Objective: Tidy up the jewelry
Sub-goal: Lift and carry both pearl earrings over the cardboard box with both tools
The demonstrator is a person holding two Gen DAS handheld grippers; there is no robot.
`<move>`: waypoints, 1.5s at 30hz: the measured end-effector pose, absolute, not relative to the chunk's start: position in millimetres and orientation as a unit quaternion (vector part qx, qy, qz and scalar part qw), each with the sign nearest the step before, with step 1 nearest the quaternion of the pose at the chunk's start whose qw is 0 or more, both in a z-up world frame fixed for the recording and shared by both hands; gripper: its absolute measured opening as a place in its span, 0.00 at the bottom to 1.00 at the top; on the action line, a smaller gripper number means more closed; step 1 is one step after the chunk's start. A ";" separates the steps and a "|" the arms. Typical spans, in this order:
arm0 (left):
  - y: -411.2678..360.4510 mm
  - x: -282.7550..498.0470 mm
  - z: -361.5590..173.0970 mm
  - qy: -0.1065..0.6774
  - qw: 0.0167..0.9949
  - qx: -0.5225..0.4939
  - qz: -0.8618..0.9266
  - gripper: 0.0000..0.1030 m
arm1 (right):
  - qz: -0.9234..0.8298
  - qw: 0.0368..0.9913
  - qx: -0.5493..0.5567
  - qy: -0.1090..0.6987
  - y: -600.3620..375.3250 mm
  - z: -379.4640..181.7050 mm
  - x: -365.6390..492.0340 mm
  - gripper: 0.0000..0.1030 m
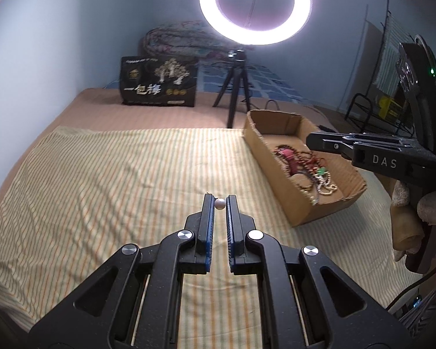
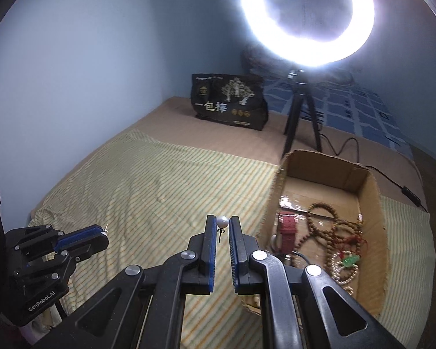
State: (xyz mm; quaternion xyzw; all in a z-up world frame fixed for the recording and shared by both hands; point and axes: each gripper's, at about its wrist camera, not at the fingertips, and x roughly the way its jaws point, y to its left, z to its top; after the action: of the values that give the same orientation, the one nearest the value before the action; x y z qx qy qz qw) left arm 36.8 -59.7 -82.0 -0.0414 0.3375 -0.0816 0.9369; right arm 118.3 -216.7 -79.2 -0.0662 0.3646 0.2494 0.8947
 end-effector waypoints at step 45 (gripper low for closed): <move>-178.5 158.0 -91.1 0.387 0.901 0.009 -0.194 0.06 | 0.138 0.911 0.002 0.390 -327.1 -88.3 164.9 0.06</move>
State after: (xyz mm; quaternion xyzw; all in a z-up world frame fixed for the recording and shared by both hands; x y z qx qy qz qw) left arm 158.0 -178.5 -91.1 0.0093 0.3872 -0.1936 0.9014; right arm 164.9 -327.1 -88.3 0.0021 0.3896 0.1381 0.9106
